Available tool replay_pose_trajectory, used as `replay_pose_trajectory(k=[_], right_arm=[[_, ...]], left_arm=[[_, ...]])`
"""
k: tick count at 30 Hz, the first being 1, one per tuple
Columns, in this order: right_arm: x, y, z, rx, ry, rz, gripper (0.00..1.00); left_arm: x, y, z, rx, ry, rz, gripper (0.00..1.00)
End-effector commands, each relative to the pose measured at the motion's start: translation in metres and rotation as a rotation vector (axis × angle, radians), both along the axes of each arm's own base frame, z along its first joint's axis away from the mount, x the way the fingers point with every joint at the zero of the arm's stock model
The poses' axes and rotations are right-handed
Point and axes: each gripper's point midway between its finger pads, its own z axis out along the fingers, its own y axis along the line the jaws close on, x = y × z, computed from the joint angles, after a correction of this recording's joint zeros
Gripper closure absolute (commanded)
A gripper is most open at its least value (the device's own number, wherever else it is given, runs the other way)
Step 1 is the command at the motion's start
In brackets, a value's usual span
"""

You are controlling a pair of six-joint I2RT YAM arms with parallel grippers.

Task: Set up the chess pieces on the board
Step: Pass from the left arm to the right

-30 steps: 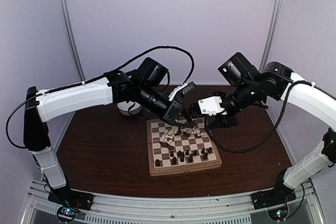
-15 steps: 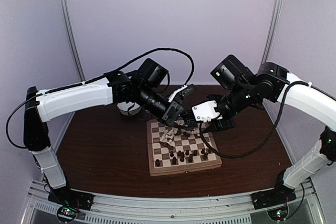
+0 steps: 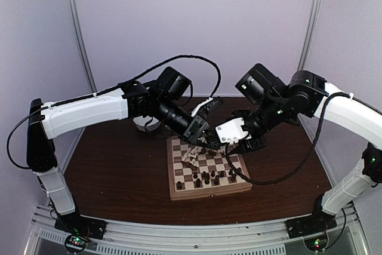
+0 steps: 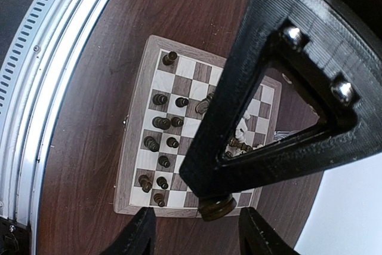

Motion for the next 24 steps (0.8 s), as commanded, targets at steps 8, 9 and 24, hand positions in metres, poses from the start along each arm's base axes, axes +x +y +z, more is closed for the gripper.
replay_pose_trajectory(k=[8,9,24], right_arm=[[-0.006,-0.003,0.008,0.009,-0.006,0.002,0.51],[-0.005,-0.002,0.008,0.013,-0.011,-0.002,0.51],[-0.009,0.010,0.016,0.020,-0.033,0.025,0.54]], left_arm=[[-0.003,0.003,0.008,-0.018,0.008,-0.017,0.94],[-0.003,0.002,0.007,-0.017,0.012,-0.019,0.94],[-0.005,-0.004,0.007,-0.024,0.053,-0.042,0.94]])
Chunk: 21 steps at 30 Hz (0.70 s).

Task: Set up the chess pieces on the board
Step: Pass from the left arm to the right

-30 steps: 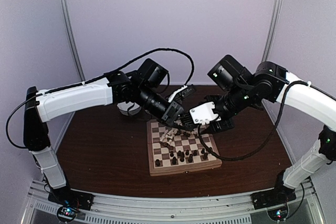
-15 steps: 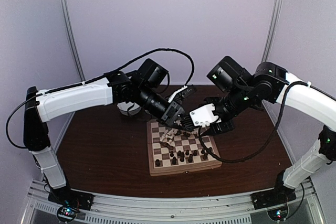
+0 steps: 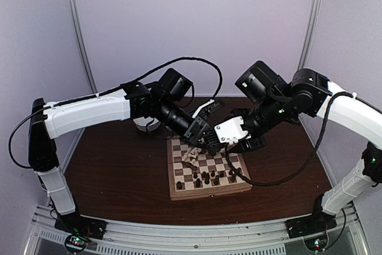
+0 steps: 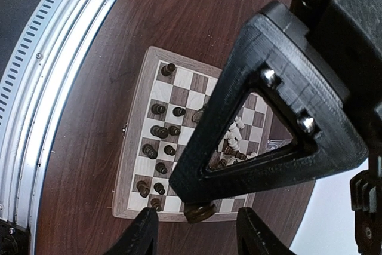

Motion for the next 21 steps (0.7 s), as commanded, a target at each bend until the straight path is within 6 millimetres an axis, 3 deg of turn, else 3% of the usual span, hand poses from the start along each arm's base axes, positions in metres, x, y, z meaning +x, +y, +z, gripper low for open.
replay_pose_trajectory(k=[1,12,21], right_arm=[[-0.003,0.004,0.005,-0.006,-0.023,0.006,0.54],[-0.002,0.002,0.000,-0.033,-0.051,0.005,0.66],[0.001,0.005,-0.009,-0.062,-0.093,0.004,0.68]], left_arm=[[-0.001,-0.002,0.010,-0.022,0.015,-0.014,0.94],[-0.001,-0.003,0.016,-0.039,0.017,-0.017,0.94],[-0.005,-0.004,0.021,-0.062,0.042,-0.032,0.94]])
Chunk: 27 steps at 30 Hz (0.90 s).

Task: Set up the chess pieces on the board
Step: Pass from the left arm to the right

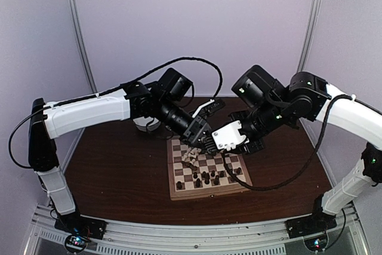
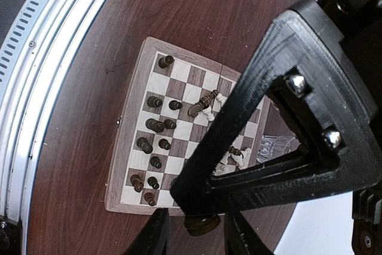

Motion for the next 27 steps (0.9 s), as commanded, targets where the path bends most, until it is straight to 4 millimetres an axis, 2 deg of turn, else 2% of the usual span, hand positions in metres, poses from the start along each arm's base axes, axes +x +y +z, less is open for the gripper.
replay_pose_trajectory(k=[1,7,12,15,21,27], right_arm=[[0.002,0.004,-0.006,-0.023,-0.030,-0.001,0.70],[0.003,0.005,-0.004,-0.010,-0.036,-0.013,0.87],[0.008,0.003,-0.005,0.012,-0.036,-0.065,0.95],[0.012,-0.002,-0.004,0.055,-0.003,-0.107,0.97],[0.024,-0.011,0.017,0.248,0.214,-0.230,0.99],[0.022,-0.008,0.019,0.419,0.543,-0.302,0.98]], left_arm=[[0.000,-0.004,0.017,-0.054,0.002,-0.014,0.94],[0.003,-0.005,0.018,-0.059,-0.005,0.006,0.91],[0.015,0.000,0.024,-0.062,-0.096,0.081,0.68],[0.023,0.011,0.034,-0.077,-0.201,0.151,0.60],[0.045,0.037,0.058,-0.212,-0.422,0.377,0.55],[0.054,0.051,0.062,-0.321,-0.577,0.524,0.54]])
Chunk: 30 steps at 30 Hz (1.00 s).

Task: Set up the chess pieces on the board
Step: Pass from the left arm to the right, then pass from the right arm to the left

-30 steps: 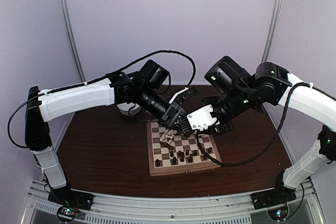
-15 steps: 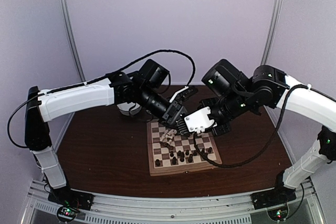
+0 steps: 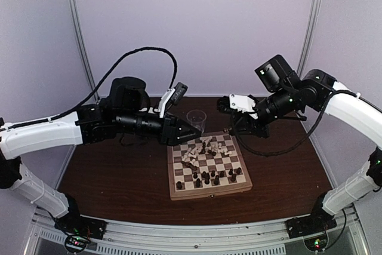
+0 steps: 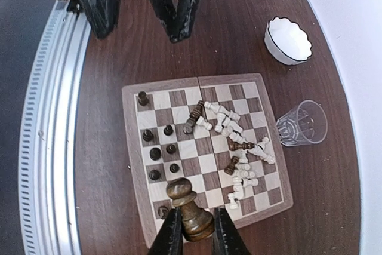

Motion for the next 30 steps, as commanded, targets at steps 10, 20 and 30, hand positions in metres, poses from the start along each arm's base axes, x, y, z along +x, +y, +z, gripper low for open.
replay_pose_trajectory(k=[10,20,30], right_arm=[[-0.011,0.022,0.012,0.315,0.435,-0.037,0.96],[-0.008,0.023,0.012,0.323,0.444,-0.045,0.95],[-0.004,0.021,0.011,0.328,0.443,-0.059,0.95]], left_arm=[[0.028,-0.031,0.030,-0.152,-0.209,0.117,0.52],[0.024,-0.052,0.022,-0.140,-0.154,0.049,0.56],[0.023,-0.048,0.033,-0.199,-0.164,0.073,0.59]])
